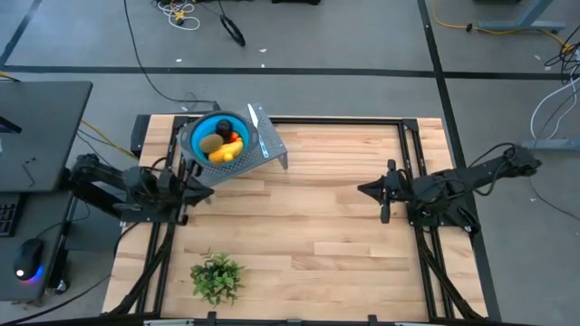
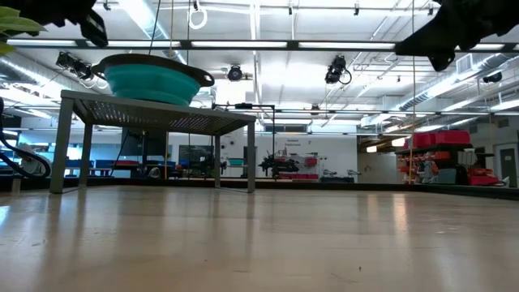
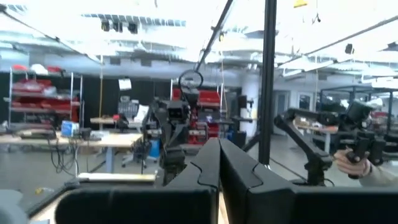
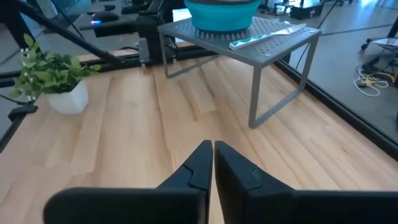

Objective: Pick & Place Fruit
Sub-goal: Return to Home Position

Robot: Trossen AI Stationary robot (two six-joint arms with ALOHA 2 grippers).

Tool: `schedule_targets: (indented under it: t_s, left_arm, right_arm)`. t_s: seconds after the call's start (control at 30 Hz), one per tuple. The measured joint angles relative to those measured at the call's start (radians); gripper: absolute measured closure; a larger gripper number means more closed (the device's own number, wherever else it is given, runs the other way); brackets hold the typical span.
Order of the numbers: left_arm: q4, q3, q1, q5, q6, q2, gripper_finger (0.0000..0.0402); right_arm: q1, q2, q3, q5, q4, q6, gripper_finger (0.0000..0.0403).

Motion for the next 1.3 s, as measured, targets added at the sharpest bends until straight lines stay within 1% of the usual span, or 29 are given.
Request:
schedule_targets:
  t_s: [0.13, 0.23, 0.4, 0.53, 0.6, 0.73, 0.83, 0.97, 1.1, 1.3]
  left_arm:
    - [0.001, -0.041, 0.024, 0.000, 0.028, -0.064, 0.0395]
    - [0.005, -0.057, 0.057, 0.007, 0.024, -0.081, 0.0397]
    - [-0.005, -0.059, 0.112, 0.108, 0.011, -0.081, 0.0396]
    - [-0.048, -0.059, 0.155, 0.129, 0.011, -0.081, 0.0398]
    - [-0.076, -0.060, 0.177, 0.138, -0.018, -0.081, 0.0397]
    - [-0.074, -0.059, 0.210, 0.210, -0.027, -0.081, 0.0394]
    - [-0.075, -0.059, 0.233, 0.212, -0.026, -0.081, 0.0397]
    - [-0.075, -0.059, 0.258, 0.263, -0.043, -0.081, 0.0394]
    - [-0.074, -0.059, 0.273, 0.270, -0.053, -0.081, 0.0393]
    - [-0.064, -0.059, 0.279, 0.297, -0.063, -0.081, 0.0395]
  right_arm:
    - [0.000, -0.053, -0.031, 0.000, -0.012, -0.044, 0.0387]
    - [0.000, -0.090, -0.066, -0.009, 0.002, -0.073, 0.0387]
    - [0.000, -0.151, -0.120, -0.009, 0.026, -0.098, 0.0387]
    - [0.000, -0.197, -0.162, -0.011, 0.040, -0.118, 0.0387]
    - [0.000, -0.219, -0.193, -0.018, 0.052, -0.125, 0.0387]
    - [0.000, -0.262, -0.263, -0.099, 0.153, -0.194, 0.0387]
    - [-0.002, -0.288, -0.306, -0.131, 0.239, -0.270, 0.0387]
    - [-0.028, -0.330, -0.325, -0.177, 0.249, -0.348, 0.0387]
    - [-0.086, -0.369, -0.326, -0.278, 0.250, -0.380, 0.0387]
    - [-0.211, -0.395, -0.326, -0.420, 0.250, -0.386, 0.0387]
